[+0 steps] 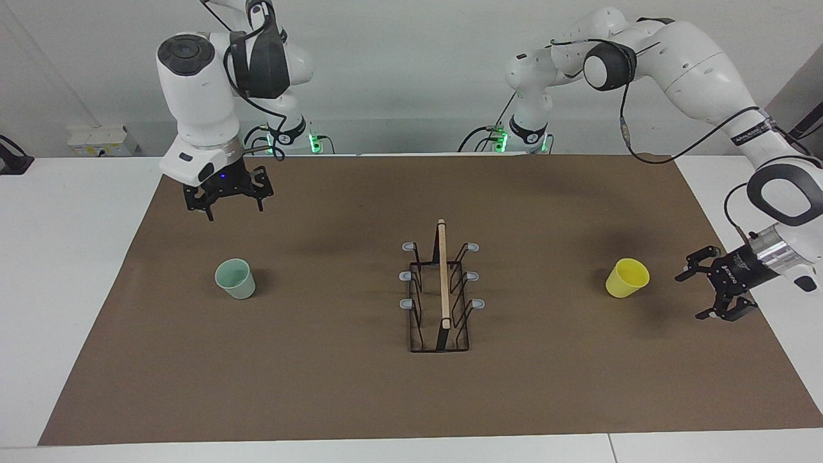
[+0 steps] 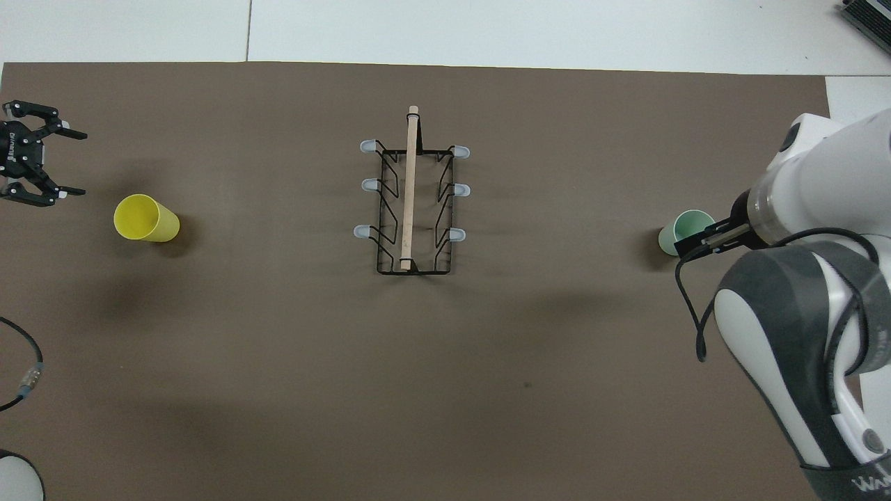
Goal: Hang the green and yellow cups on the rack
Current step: 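Grasp the yellow cup with the left gripper while the right gripper grasps the green cup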
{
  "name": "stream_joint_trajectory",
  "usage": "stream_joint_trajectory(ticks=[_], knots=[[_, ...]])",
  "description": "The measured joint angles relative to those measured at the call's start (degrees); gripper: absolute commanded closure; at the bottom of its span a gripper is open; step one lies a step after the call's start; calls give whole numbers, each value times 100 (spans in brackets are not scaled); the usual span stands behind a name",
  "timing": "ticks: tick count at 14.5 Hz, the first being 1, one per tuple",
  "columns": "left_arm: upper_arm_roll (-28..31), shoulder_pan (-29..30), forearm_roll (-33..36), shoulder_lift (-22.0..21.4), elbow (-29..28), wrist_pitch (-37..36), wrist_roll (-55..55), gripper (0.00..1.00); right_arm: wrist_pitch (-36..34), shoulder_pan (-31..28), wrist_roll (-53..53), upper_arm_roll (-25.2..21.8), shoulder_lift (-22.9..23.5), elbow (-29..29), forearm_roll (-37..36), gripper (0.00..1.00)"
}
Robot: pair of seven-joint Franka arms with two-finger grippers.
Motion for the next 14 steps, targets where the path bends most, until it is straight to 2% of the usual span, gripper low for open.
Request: stream_joint_trajectory(ticks=[4,8,14], knots=[[28,53,-370,-442,-1091,429,-45,0,165,136,-8,13,298,-39,-180,0],[34,146,-810,-901,-2199,778,-37,0,201,401,-154,21,651,-49,-887,0],[29,145,-2050,-1368,-3407,1168,-19,0,560,504,-908,26,1166,-105,-1708,0]])
